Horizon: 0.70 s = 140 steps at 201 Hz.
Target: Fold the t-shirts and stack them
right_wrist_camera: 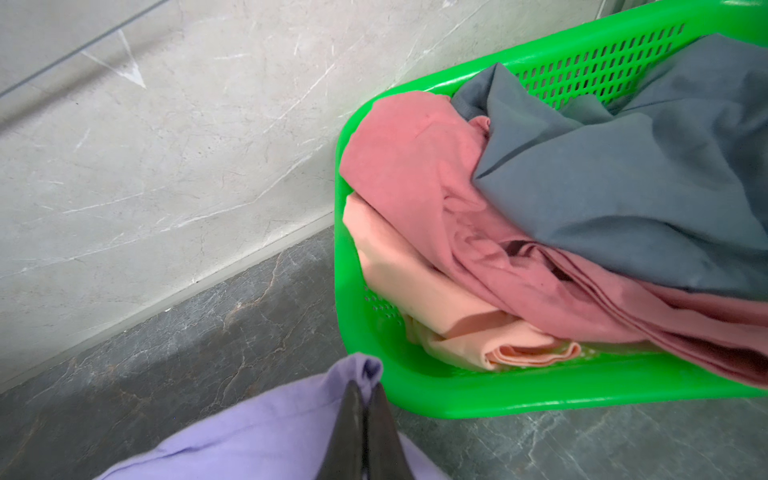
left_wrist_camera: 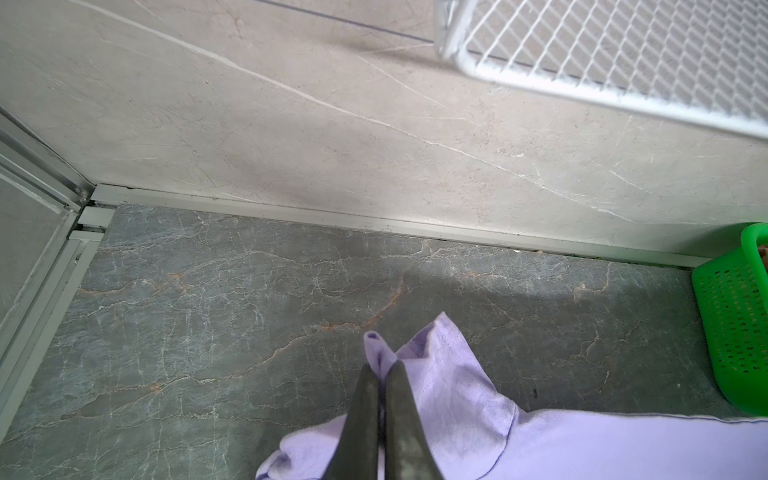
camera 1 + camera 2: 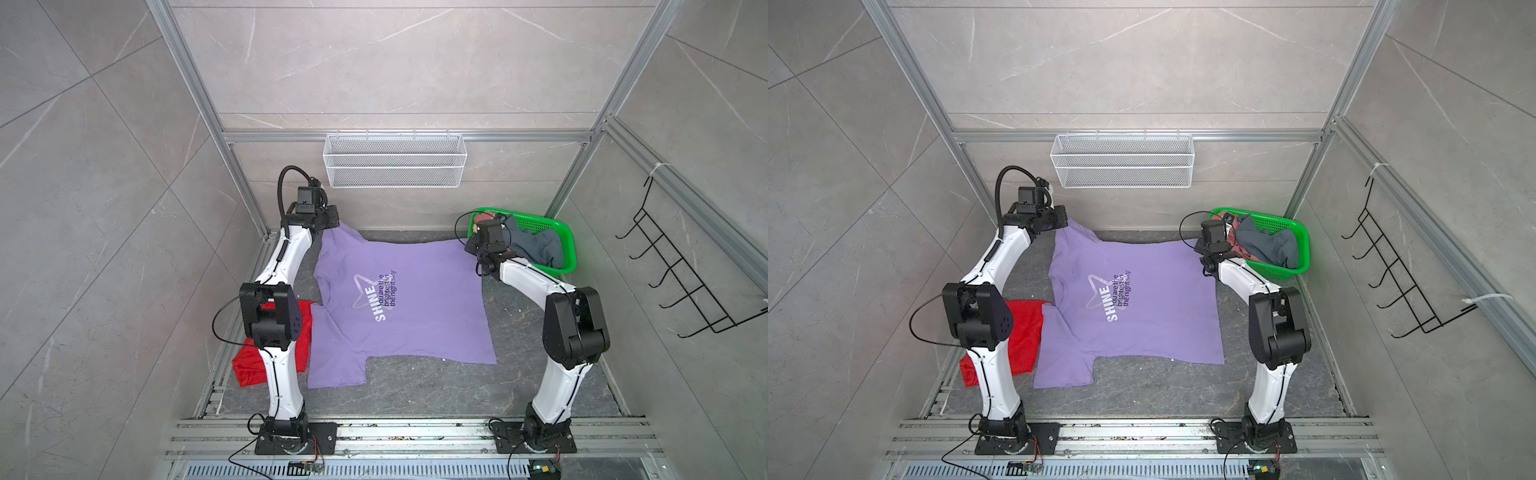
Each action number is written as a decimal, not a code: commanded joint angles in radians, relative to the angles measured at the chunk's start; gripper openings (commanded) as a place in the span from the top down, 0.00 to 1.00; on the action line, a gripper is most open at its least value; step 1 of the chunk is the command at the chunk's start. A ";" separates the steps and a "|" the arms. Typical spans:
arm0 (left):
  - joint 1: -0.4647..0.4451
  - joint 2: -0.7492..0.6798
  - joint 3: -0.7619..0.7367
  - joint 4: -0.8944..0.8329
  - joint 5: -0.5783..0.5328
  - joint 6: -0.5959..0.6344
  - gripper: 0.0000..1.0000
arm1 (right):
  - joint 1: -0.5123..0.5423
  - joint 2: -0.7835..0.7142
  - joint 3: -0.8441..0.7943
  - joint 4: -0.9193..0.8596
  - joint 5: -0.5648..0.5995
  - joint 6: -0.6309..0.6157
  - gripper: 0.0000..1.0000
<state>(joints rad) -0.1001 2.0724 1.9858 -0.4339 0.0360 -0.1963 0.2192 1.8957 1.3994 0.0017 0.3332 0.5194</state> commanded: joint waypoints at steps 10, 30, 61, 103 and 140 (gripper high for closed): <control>0.003 -0.091 -0.142 0.077 -0.015 0.021 1.00 | -0.002 -0.036 -0.037 0.014 -0.024 -0.029 1.00; 0.002 -0.179 -0.283 0.127 -0.037 0.013 1.00 | -0.001 -0.060 -0.070 0.019 -0.063 -0.057 1.00; 0.000 -0.310 -0.506 0.187 -0.052 -0.019 1.00 | -0.003 -0.108 -0.149 0.023 -0.137 -0.121 1.00; -0.002 -0.492 -0.777 0.245 -0.082 -0.089 1.00 | -0.002 -0.229 -0.302 0.052 -0.141 -0.185 1.00; -0.006 -0.688 -1.010 0.252 -0.145 -0.107 0.78 | -0.003 -0.407 -0.498 0.104 -0.087 -0.231 0.53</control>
<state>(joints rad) -0.1028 1.5063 1.0744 -0.2211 -0.0486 -0.2752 0.2192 1.6241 1.0134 0.0570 0.1993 0.3412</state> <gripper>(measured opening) 0.132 0.303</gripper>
